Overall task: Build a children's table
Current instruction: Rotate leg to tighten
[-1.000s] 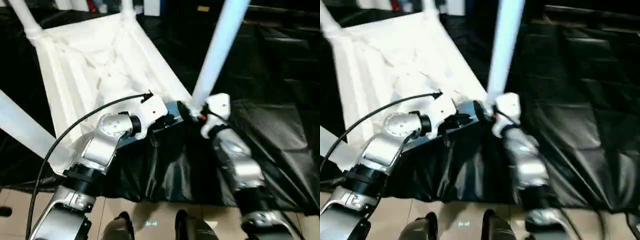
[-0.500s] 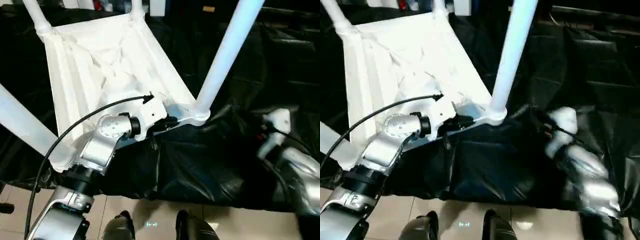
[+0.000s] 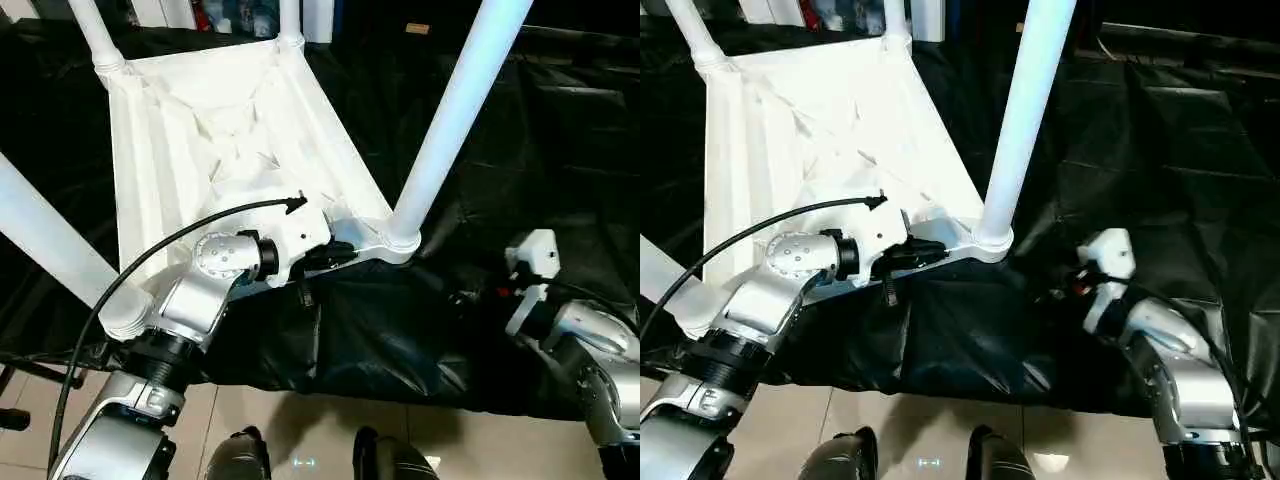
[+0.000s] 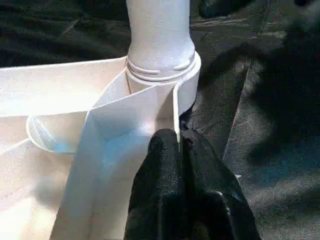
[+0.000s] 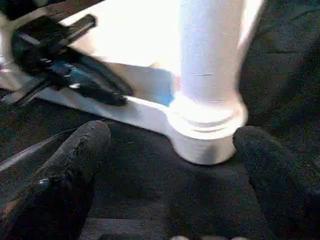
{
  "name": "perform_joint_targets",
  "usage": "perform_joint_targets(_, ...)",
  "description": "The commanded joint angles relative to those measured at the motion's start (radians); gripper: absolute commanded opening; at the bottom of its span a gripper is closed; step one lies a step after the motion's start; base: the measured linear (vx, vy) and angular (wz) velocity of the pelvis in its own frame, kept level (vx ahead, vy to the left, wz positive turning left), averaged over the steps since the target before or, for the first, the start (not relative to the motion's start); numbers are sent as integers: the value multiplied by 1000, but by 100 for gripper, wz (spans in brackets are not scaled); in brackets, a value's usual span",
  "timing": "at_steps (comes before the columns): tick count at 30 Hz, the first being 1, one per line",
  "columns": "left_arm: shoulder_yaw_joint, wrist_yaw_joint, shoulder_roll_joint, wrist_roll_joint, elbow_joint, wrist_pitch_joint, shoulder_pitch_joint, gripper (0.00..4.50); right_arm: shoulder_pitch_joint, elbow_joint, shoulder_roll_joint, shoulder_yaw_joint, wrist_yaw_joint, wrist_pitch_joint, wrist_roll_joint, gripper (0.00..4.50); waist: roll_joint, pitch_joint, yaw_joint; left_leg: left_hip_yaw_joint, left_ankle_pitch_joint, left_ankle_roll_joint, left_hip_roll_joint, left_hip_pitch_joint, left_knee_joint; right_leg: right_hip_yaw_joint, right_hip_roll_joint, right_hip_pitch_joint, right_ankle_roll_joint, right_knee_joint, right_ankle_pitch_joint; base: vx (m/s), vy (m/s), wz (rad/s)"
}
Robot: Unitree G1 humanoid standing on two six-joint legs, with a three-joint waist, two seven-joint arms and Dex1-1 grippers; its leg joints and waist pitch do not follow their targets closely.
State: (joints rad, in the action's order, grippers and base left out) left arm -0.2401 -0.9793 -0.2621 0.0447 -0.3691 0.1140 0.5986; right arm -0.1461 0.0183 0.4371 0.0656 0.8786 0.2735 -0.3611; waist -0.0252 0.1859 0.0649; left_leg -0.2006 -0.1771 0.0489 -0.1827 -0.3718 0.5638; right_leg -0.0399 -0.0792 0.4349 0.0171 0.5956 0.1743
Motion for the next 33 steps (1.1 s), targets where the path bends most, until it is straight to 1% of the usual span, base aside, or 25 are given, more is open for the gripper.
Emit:
perform_joint_targets(1,-22,-31,1,-13,-10,45,-38,56,15,30,21,-19,26,13,-8,450,-13,-94,7,17,-28,-164,-42,6,-42,45,-64,-70,293,-41,0,0,0,0)
perform_joint_targets(2,-22,-31,1,-13,-10,45,-38,56,15,30,21,-19,26,13,-8,450,-13,-95,7,17,-23,-169,-41,5,-41,44,-63,-71,296,-40,-8,0,0,0)
perform_joint_targets(4,-4,-36,-15,-30,30,65,-48,88,10,43,32,-37,46,23,-11,450,-13,-95,8,18,-18,-176,-42,4,-41,43,-64,-71,302,-39,-14,0,0,0)
perform_joint_targets(6,18,-50,-33,-77,112,121,-74,96,4,62,36,-56,68,45,-23,450,-12,-95,6,19,-10,-182,-43,2,-39,43,-64,-74,314,-34,-27,0,0,0)
perform_joint_targets(7,18,-50,-33,-77,112,121,-74,96,4,62,36,-56,68,45,-23,450,-13,-95,5,19,-8,-182,-44,2,-40,43,-64,-74,314,-35,-28,0,0,0)
perform_joint_targets(8,23,-58,-39,-96,147,147,-87,105,1,64,35,-65,74,50,-25,450,-10,-94,5,17,-11,-183,-45,6,-40,43,-64,-70,317,-36,-19,0,0,0)
perform_joint_targets(10,27,-86,-55,-146,238,218,-129,131,-10,61,28,-89,87,55,-24,450,-8,-89,5,19,-19,-177,-47,2,-41,42,-65,-70,319,-35,-6,0,0,0)
perform_joint_targets(11,26,-101,-65,-174,289,259,-156,131,-16,58,23,-102,93,58,-23,450,-8,-90,4,18,-22,-170,-49,6,-42,42,-66,-70,324,-33,-3,0,0,0)
perform_joint_targets(12,20,-129,-84,-224,378,323,-207,136,-29,47,13,-126,105,60,-21,450,-9,-83,3,17,-36,-165,-49,5,-43,43,-64,-65,322,-37,27,0,0,0)
perform_joint_targets(13,20,-129,-84,-224,378,323,-207,142,-29,47,13,-126,105,60,-21,450,-9,-83,3,17,-36,-165,-49,5,-43,43,-64,-65,322,-37,27,0,0,0)
perform_joint_targets(14,20,-128,-85,-230,392,331,-216,153,-33,42,10,-130,105,59,-19,450,-7,-80,4,16,-51,-159,-48,8,-46,43,-62,-61,312,-45,66,0,0,0)
perform_joint_targets(16,26,-81,-82,-226,447,350,-263,176,-60,6,-7,-152,107,51,-4,450,-16,-67,-4,18,-112,-130,-49,4,-52,43,-64,-59,285,-57,170,0,0,0)
perform_joint_targets(17,27,-68,-82,-222,457,356,-272,180,-67,-2,-12,-155,107,51,-2,450,-13,-67,-4,19,-128,-119,-49,6,-53,43,-66,-58,276,-59,203,0,0,0)
perform_joint_targets(18,27,-61,-85,-222,475,365,-286,198,-78,-12,-19,-158,106,52,-1,450,-15,-64,-4,17,-152,-103,-49,11,-55,46,-65,-53,254,-68,251,0,0,0)
perform_joint_targets(19,28,-57,-92,-225,495,380,-298,198,-89,-20,-23,-162,105,54,-3,450,-14,-64,-4,19,-157,-91,-48,10,-56,46,-65,-54,239,-68,273,0,0,0)
perform_joint_targets(21,28,-51,-106,-222,518,396,-314,217,-104,-32,-29,-171,107,54,-3,450,-14,-63,-4,20,-149,-84,-48,11,-58,45,-63,-52,226,-68,276,0,0,0)
perform_joint_targets(22,26,-48,-116,-220,532,406,-321,221,-108,-33,-31,-175,110,54,-4,450,-21,-60,-4,21,-139,-85,-47,10,-58,46,-62,-52,218,-65,268,0,0,0)
perform_joint_targets(25,16,-43,-160,-201,560,428,-335,235,-126,-41,-45,-185,109,54,-9,450,-19,-62,-6,21,-104,-94,-46,9,-57,45,-59,-52,221,-58,213,0,0,0)
perform_joint_targets(26,14,-40,-169,-195,565,430,-338,245,-132,-46,-50,-187,107,53,-9,450,-16,-63,-7,19,-90,-98,-46,13,-55,45,-58,-50,229,-55,181,0,0,0)
perform_joint_targets(28,22,-33,-196,-187,575,440,-346,259,-155,-69,-79,-185,88,51,-13,450,-14,-66,-8,18,-64,-107,-45,13,-53,44,-57,-52,255,-47,112,0,0,0)
perform_joint_targets(29,22,-33,-196,-187,575,440,-346,267,-155,-69,-79,-185,88,51,-13,450,-14,-65,-9,17,-60,-109,-45,12,-53,44,-57,-52,261,-47,100,0,0,0)
perform_joint_targets(30,29,-31,-210,-187,581,447,-351,278,-165,-78,-91,-185,80,49,-13,450,-10,-68,-8,18,-53,-109,-45,13,-52,44,-57,-54,266,-44,86,0,0,0)
perform_joint_targets(31,38,-22,-249,-163,580,445,-358,278,-188,-108,-121,-182,39,33,1,450,-11,-68,-9,16,-53,-111,-45,12,-51,45,-58,-54,278,-43,66,0,0,0)
perform_joint_targets(32,40,-20,-261,-154,579,442,-360,289,-195,-118,-129,-180,25,28,6,450,-10,-67,-11,17,-56,-108,-44,10,-53,44,-59,-56,277,-43,74,0,0,0)
perform_joint_targets(33,40,-15,-271,-150,581,443,-361,297,-201,-126,-135,-179,15,25,8,450,-10,-65,-11,16,-69,-99,-44,13,-54,45,-58,-54,274,-47,96,0,0,0)
